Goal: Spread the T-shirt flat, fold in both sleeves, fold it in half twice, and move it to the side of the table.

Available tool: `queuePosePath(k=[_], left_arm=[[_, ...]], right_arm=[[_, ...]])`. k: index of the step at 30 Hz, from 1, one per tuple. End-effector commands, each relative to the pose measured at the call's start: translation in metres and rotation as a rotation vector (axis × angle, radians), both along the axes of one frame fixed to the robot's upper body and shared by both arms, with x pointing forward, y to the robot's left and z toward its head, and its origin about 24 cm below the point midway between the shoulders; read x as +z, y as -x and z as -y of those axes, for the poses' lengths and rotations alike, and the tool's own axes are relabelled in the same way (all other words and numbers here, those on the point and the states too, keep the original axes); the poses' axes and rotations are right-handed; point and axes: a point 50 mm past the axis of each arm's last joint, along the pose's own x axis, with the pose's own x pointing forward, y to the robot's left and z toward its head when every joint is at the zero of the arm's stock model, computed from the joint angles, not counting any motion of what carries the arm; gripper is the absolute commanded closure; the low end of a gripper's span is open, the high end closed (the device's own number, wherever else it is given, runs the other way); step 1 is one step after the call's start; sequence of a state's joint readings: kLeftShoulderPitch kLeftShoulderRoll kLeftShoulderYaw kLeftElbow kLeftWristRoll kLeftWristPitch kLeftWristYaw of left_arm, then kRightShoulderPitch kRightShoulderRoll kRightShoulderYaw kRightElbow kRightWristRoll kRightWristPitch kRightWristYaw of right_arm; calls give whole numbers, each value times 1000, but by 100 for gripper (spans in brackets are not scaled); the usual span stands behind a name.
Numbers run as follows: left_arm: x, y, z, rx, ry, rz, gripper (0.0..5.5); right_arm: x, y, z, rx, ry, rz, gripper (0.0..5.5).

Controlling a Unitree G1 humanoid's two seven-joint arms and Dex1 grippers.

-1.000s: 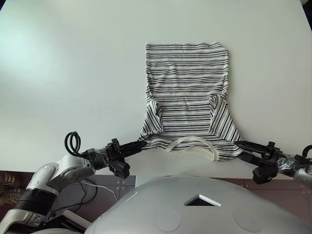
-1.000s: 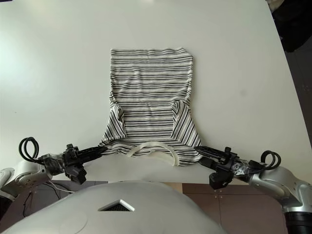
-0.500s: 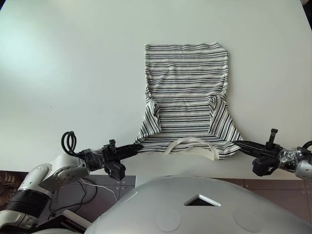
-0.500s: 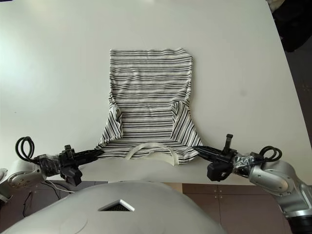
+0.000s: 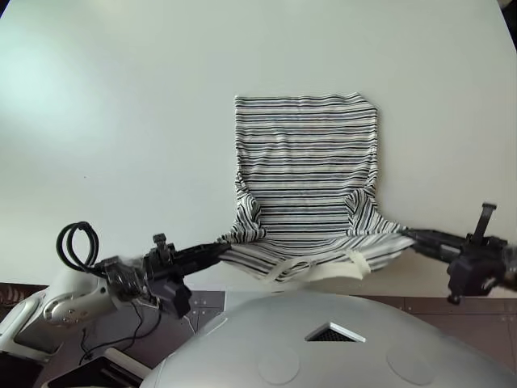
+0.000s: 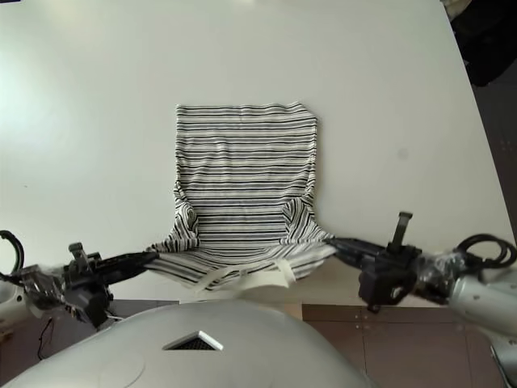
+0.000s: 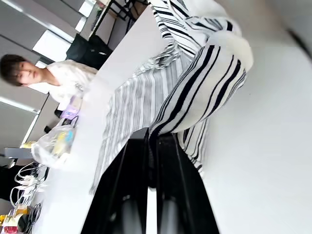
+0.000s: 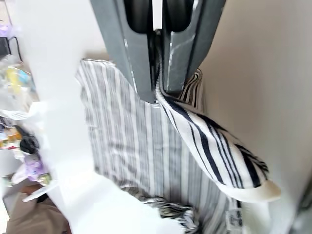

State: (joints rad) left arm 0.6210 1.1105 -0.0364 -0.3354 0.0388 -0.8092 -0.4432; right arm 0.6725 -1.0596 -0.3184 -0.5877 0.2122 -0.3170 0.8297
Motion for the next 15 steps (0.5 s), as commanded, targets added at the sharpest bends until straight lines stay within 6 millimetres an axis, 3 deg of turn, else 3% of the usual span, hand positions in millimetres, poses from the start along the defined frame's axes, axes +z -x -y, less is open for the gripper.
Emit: queuePosePath(k=[1,10,15], left_arm=[[13,-49,8,65,55,-6,540],[3,-165,19,236,81,-74,540],[-2,-215,28,270,51,-72,540]], right_arm=[[4,-44,1,-88,-71,18,536],[-10,-157,3,-287,-227,-9,536],[-29,-200,-5,-354,-241,-45,536]])
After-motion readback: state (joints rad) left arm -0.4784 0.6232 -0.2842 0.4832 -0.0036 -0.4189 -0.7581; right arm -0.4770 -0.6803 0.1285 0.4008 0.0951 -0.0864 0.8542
